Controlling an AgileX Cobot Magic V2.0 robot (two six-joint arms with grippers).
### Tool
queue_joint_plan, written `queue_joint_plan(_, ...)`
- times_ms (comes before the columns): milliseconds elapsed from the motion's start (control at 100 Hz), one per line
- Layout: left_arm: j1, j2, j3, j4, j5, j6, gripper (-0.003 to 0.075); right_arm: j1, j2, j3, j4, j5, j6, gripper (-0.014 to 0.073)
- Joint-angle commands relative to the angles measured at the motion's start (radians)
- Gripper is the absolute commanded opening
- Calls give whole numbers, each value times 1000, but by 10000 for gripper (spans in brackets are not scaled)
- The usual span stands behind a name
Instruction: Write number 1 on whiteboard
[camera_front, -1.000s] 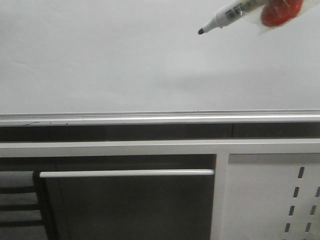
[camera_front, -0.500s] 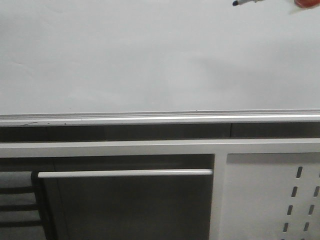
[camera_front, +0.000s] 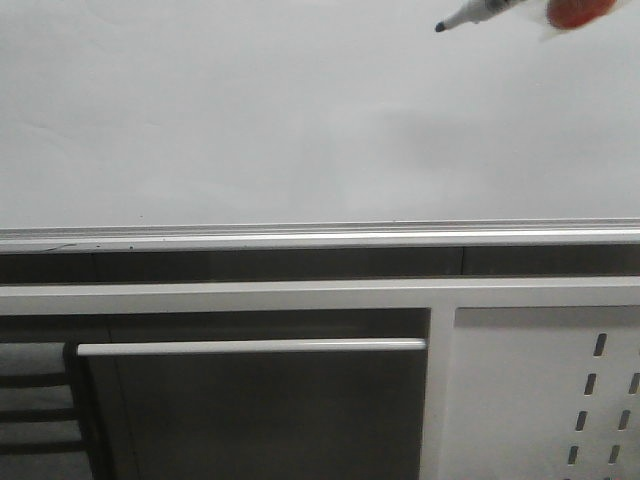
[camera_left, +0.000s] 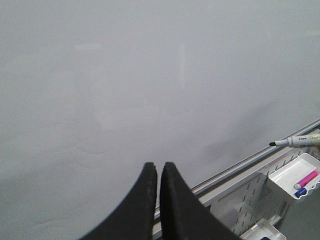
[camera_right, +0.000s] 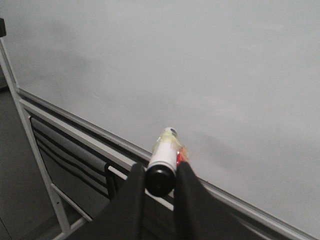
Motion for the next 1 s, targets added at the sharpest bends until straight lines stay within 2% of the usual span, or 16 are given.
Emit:
queue_joint_plan(0, 1, -1, -26, -34, -53, -9, -20, 4, 65, -66, 10, -44, -49, -43)
queue_joint_plan(280, 1, -1, -26, -34, -53, -9, -20, 10, 250, -180, 10, 29, -92, -43)
queue_joint_plan(760, 1, -1, -26, -34, -60, -7, -20, 181, 384, -215, -13, -178, -145, -43)
queue_joint_plan(990, 1, -1, -26, -34, -60, -7, -20, 195, 420, -232, -19, -236, -145, -43)
